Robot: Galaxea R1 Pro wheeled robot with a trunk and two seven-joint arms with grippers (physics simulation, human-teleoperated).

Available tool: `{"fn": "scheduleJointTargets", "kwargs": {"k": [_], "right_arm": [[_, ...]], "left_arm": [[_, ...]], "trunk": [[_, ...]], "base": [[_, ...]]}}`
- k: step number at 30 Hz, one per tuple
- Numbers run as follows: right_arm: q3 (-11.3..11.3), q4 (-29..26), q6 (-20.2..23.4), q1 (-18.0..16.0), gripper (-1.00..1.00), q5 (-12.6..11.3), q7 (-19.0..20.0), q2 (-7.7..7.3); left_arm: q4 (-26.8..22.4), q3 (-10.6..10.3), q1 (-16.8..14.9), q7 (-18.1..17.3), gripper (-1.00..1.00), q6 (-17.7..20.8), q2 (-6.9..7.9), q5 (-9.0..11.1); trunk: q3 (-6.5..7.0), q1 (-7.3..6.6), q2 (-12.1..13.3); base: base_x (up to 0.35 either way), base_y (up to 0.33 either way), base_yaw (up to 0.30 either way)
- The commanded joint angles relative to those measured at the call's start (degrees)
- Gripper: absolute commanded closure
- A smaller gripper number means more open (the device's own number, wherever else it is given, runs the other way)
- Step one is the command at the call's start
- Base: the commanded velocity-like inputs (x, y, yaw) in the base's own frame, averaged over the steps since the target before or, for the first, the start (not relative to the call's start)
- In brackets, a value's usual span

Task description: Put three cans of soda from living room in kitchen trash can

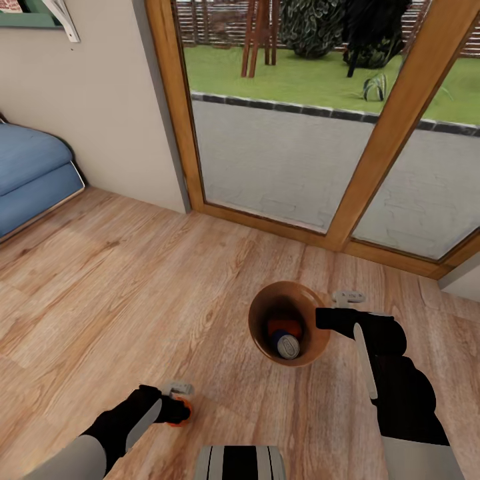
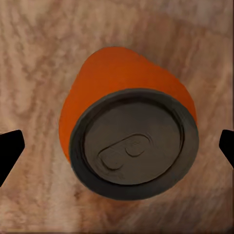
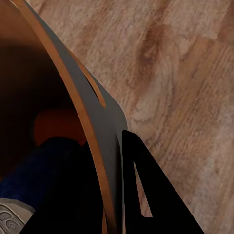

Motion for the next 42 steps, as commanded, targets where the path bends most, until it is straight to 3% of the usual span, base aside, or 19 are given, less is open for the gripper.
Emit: {"fn": "scheduleJointTargets", "kwargs": {"k": [1,10,13,26,28,32,42], "right_arm": [[0.0,0.0,0.1,0.0,1.00,-1.2,0.4,0.01],[0.0,0.0,0.1,0.0,1.00,-1.2,0.4,0.01],[0.0,0.0,0.1,0.0,1.00,-1.2,0.4,0.01],[0.0,0.0,0.1,-0.1,1.00,-1.2,0.4,0.01],[0.0,0.0,0.1,0.0,1.00,-1.2,0.4,0.01],[0.0,0.0,0.1,0.0,1.00,-1.2,0.4,0.01],[0.0,0.0,0.1,0.0,1.00,-1.2,0.4,0.01]], "left_arm": [[0.8,0.0,0.0,0.0,-1.00,-0.3,-0.57,-0.2],[1.4,0.0,0.0,0.0,-1.00,-1.3,-1.31,-1.2],[1.4,0.0,0.0,0.0,-1.00,-3.4,-1.40,-1.1],[2.0,0.1,0.0,0.1,-1.00,-4.3,-1.59,-1.9],[4.4,0.1,0.0,0.1,-1.00,-5.4,-3.01,-2.3],[7.0,0.1,0.0,0.1,-1.00,-7.6,-4.11,-2.5],[8.5,0.1,0.0,0.1,-1.00,-8.7,-4.54,-2.5]], "trunk": [[0.01,-0.01,0.0],[0.01,-0.01,0.0],[0.01,-0.01,0.0],[0.01,-0.01,0.0],[0.01,-0.01,0.0],[0.01,-0.01,0.0],[0.01,-0.01,0.0]], "base": [[0.000,0.000,0.000],[0.000,0.000,0.000],[0.000,0.000,0.000],[0.000,0.000,0.000],[0.000,0.000,0.000],[0.000,0.000,0.000],[0.000,0.000,0.000]]}}
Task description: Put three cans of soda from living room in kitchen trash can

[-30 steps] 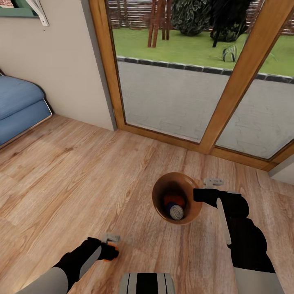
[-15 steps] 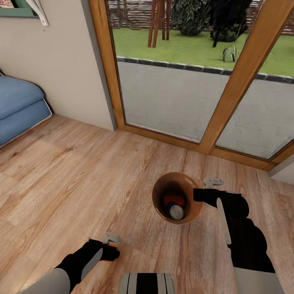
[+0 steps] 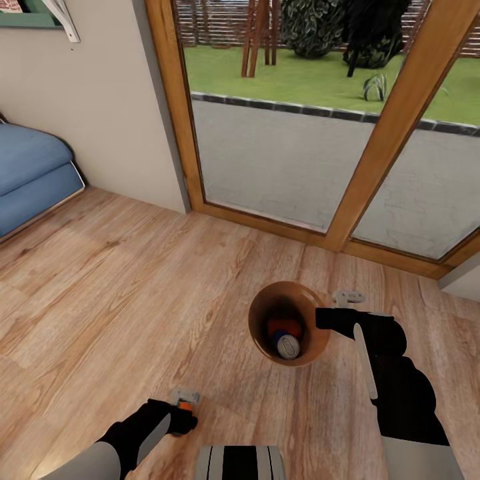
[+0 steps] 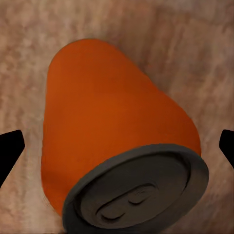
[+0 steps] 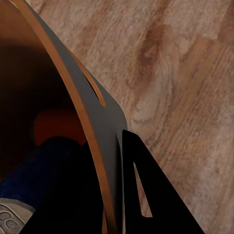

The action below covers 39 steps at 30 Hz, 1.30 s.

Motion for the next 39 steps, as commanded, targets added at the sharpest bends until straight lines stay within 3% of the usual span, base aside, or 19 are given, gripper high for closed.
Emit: {"fn": "scheduleJointTargets", "kwargs": {"k": [1,3,4,18,23,25,27,29,34,36,39], "right_arm": [[0.0,0.0,0.1,0.0,1.00,-1.2,0.4,0.01],[0.0,0.0,0.1,0.0,1.00,-1.2,0.4,0.01],[0.0,0.0,0.1,0.0,1.00,-1.2,0.4,0.01],[0.0,0.0,0.1,0.0,1.00,-1.2,0.4,0.01],[0.0,0.0,0.1,0.0,1.00,-1.2,0.4,0.01],[0.0,0.0,0.1,0.0,1.00,-1.2,0.4,0.01],[0.0,0.0,0.1,0.0,1.00,-1.2,0.4,0.01],[0.0,0.0,0.1,0.0,1.00,-1.2,0.4,0.01],[0.0,0.0,0.1,0.0,1.00,-1.2,0.4,0.01],[0.0,0.0,0.1,0.0,1.00,-1.2,0.4,0.01],[0.0,0.0,0.1,0.0,1.00,-1.2,0.4,0.01]], "left_arm": [[0.1,0.0,0.0,0.0,-1.00,-0.1,-0.01,0.0],[0.2,0.0,0.0,0.0,-1.00,-0.2,-0.03,0.0],[0.2,0.0,0.0,0.0,1.00,-0.3,-0.03,0.0],[0.1,0.0,0.1,0.1,1.00,-0.7,-0.01,-0.1],[-3.5,0.0,0.0,-0.3,1.00,-2.2,0.15,-0.2],[-8.9,-0.1,0.0,-0.4,1.00,-0.7,0.47,-0.3],[-18.3,-0.1,0.0,-0.3,1.00,5.4,1.33,-0.3],[-32.9,-0.2,0.0,3.3,1.00,14.5,4.80,0.1],[-45.6,-0.2,0.1,8.0,1.00,23.0,6.11,0.4],[-53.1,-0.2,0.3,9.0,1.00,27.4,6.77,0.5],[-58.0,-0.2,0.3,9.2,1.00,30.9,8.23,0.7]], "trunk": [[0.00,-0.01,0.0],[0.00,-0.01,0.0],[0.00,-0.01,0.0],[0.00,-0.01,0.0],[0.00,-0.01,0.0],[0.00,-0.01,0.0],[0.00,-0.01,0.0],[0.00,-0.01,0.0],[0.00,-0.01,0.0],[0.00,-0.01,0.0],[0.00,-0.01,0.0]], "base": [[0.000,0.000,0.000],[0.000,0.000,0.000],[0.000,0.000,0.000],[0.000,0.000,0.000],[0.000,0.000,0.000],[0.000,0.000,0.000],[0.000,0.000,0.000],[0.000,0.000,0.000],[0.000,0.000,0.000],[0.000,0.000,0.000],[0.000,0.000,0.000]]}}
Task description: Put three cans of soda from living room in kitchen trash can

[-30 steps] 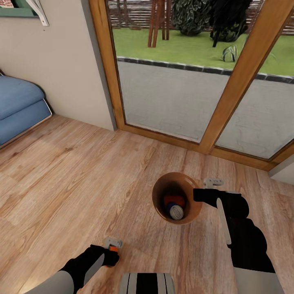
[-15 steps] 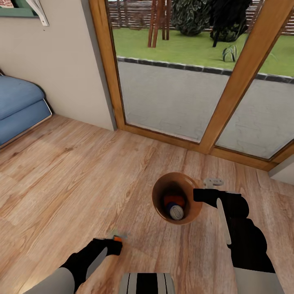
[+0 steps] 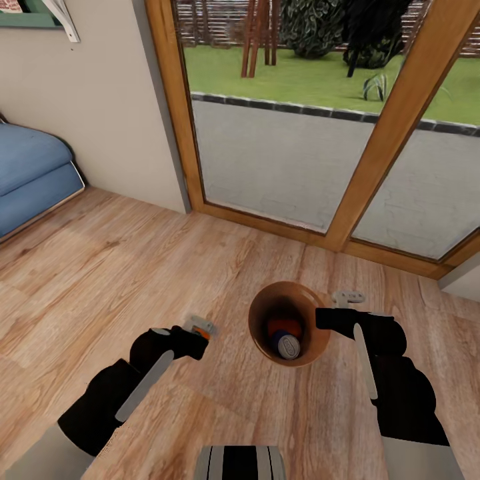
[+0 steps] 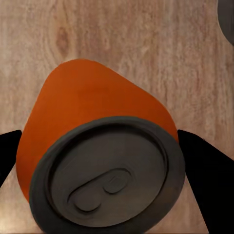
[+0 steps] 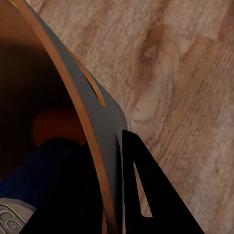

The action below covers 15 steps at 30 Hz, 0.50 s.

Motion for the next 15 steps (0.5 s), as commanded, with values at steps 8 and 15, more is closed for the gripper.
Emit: {"fn": "scheduleJointTargets", "kwargs": {"k": [8,15], "right_arm": [[0.0,0.0,0.1,0.0,1.00,-1.2,0.4,0.00],[0.0,0.0,0.1,0.0,1.00,-1.2,0.4,0.01]], "left_arm": [[-4.2,0.0,0.0,-0.1,1.00,2.8,2.26,0.8],[-5.2,0.9,0.1,-0.5,1.00,3.3,5.26,6.9]], "trunk": [[0.00,0.00,0.0],[0.00,0.00,0.0]], "base": [[0.000,0.000,0.000],[0.000,0.000,0.000]]}}
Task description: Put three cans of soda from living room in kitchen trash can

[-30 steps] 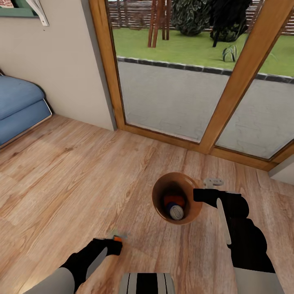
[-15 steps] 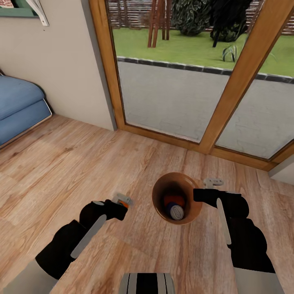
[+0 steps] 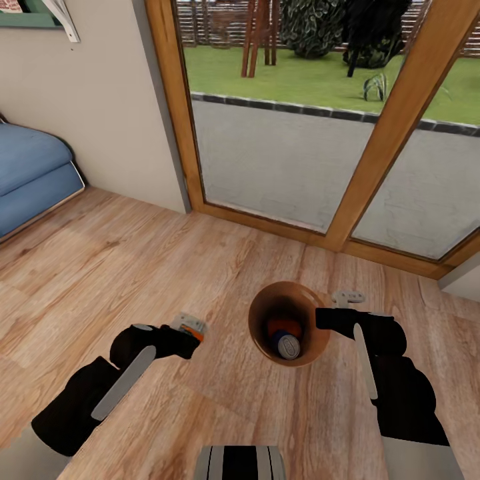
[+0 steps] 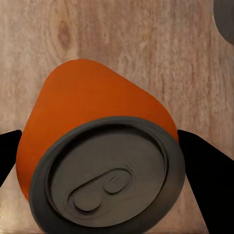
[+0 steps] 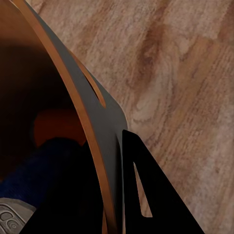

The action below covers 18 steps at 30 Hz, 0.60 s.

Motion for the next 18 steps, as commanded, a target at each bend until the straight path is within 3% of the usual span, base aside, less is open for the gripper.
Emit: {"fn": "scheduleJointTargets", "kwargs": {"k": [1,3,5,6,9,11,12,16,18], "right_arm": [[0.0,0.0,0.1,0.0,1.00,-1.2,0.4,0.01],[0.0,0.0,0.1,0.0,1.00,-1.2,0.4,0.01],[0.0,0.0,0.1,0.0,1.00,-1.2,0.4,0.01],[0.1,0.0,0.1,0.0,1.00,-1.2,0.4,0.01],[0.0,0.0,0.1,0.0,1.00,-1.2,0.4,0.01],[0.1,0.1,0.1,0.0,1.00,-1.2,0.4,0.01],[0.1,0.1,0.1,0.0,1.00,-1.2,0.4,0.01],[0.1,0.0,0.1,0.0,1.00,-1.2,0.4,0.01],[0.1,0.1,0.1,0.0,1.00,-1.2,0.4,0.01]], "left_arm": [[-0.6,0.6,0.0,-0.8,1.00,0.0,3.10,5.0],[-0.8,1.1,0.0,-2.3,1.00,0.0,4.46,7.4],[-0.9,2.6,0.0,-7.7,1.00,-0.1,6.82,9.8],[-0.9,4.7,0.0,-13.9,1.00,-0.1,8.77,10.6],[-0.9,9.9,0.0,-25.9,1.00,-0.1,12.46,11.0],[-0.9,11.3,0.0,-32.8,1.00,-0.1,14.36,11.1],[-0.9,11.4,0.0,-34.2,1.00,-0.1,14.66,11.1],[-1.0,12.1,0.0,-45.4,1.00,0.0,17.23,11.1],[-1.0,12.3,0.0,-47.9,1.00,0.0,18.21,11.1]], "trunk": [[0.00,-0.01,0.0],[0.00,-0.01,0.0],[0.00,-0.01,0.0],[0.00,-0.01,0.0],[0.00,-0.01,0.0],[0.00,-0.01,0.0],[0.00,-0.01,0.0],[0.00,-0.01,0.0],[0.00,-0.01,0.0]], "base": [[0.000,0.000,0.000],[0.000,0.000,0.000],[0.000,0.000,0.000],[0.000,0.000,0.000],[0.000,0.000,0.000],[0.000,0.000,0.000],[0.000,0.000,0.000],[0.000,0.000,0.000],[0.000,0.000,0.000]]}}
